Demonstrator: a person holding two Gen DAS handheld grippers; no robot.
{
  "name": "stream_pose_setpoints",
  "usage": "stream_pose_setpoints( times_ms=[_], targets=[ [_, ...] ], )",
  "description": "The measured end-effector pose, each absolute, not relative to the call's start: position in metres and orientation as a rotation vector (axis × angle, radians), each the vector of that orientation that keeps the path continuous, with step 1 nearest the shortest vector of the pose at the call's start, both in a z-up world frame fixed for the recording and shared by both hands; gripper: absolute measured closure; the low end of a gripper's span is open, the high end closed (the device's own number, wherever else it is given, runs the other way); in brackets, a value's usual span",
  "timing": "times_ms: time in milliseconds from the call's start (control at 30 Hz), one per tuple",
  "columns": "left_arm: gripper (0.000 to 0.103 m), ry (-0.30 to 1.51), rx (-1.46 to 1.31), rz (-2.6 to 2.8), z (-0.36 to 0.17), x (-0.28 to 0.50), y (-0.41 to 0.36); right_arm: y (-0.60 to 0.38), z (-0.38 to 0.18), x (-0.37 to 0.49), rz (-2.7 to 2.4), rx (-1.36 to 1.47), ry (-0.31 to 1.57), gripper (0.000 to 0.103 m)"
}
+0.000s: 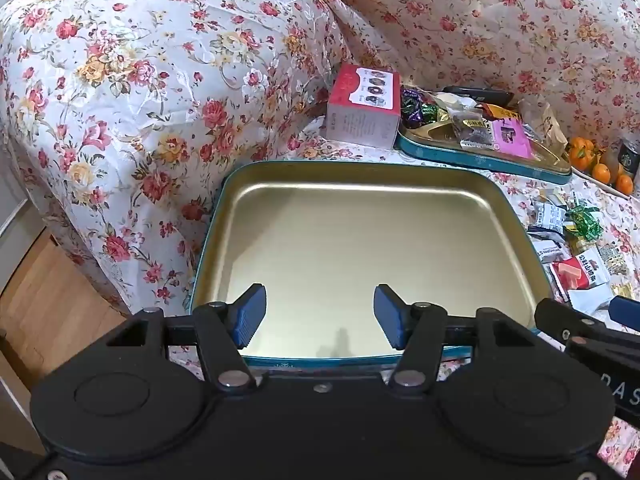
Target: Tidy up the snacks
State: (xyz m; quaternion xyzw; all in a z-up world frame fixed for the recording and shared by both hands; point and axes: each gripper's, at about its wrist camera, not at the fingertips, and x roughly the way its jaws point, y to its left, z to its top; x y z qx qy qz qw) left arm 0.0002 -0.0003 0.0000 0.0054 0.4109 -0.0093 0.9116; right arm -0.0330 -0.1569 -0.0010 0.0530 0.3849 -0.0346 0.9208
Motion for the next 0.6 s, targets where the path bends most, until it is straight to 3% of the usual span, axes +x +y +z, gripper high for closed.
stream_pose_setpoints(
  times_ms=[600],
  targets=[
    [0.041,0.854,0.004,-0.025,-0.002,0.0,0.002,-0.157,-0.002,-0.029,-0.077,0.119,0.82,0.02]
  ],
)
